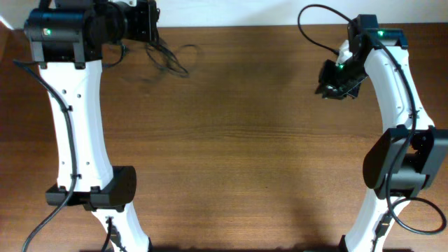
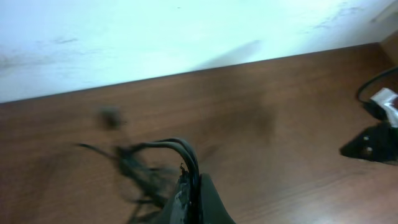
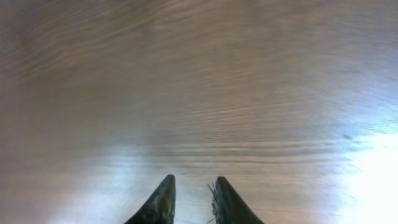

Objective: Untangle cables

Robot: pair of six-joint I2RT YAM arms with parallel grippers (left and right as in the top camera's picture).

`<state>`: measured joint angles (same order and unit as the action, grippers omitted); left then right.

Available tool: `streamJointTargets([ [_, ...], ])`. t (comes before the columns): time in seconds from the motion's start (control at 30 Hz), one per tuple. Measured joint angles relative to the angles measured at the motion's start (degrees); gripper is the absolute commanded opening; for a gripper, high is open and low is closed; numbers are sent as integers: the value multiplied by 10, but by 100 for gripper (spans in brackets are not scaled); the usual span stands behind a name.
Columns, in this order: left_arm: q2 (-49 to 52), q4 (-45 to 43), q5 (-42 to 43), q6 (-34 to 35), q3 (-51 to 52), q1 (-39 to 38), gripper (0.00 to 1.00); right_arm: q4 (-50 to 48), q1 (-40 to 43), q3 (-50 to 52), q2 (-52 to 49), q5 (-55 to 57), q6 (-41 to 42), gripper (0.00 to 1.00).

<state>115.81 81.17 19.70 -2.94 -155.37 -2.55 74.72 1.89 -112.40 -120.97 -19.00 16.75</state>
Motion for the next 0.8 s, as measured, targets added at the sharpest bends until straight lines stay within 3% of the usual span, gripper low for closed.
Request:
streamJointTargets([
  [0.07, 0, 10, 26, 0, 0, 0, 0, -6, -5, 0, 0, -75, -51, 49],
  [0.2, 13, 47, 101, 0, 0, -1, 0, -9, -30, -23, 23, -161, -100, 64],
  [0.3, 57, 78, 163, -5, 0, -10, 0, -10, -50, -59, 81, -178, -107, 66],
  [0.47, 116, 136, 240, -69, 2, -64, 2, 0, -46, -74, 120, -181, -90, 67],
  [0.5, 122, 153, 247, -81, 4, -83, 13, 3, -43, -74, 120, -180, -90, 68],
  [0.57, 123, 154, 237, -92, 23, -98, 75, 7, -40, -74, 120, -177, -89, 71],
  [0.6, 123, 154, 222, -97, 41, -107, 100, 12, -40, -74, 120, -167, -88, 72],
  [0.8, 155, 155, 39, -71, 117, -135, 99, 23, -40, -74, 120, -138, -85, 76],
])
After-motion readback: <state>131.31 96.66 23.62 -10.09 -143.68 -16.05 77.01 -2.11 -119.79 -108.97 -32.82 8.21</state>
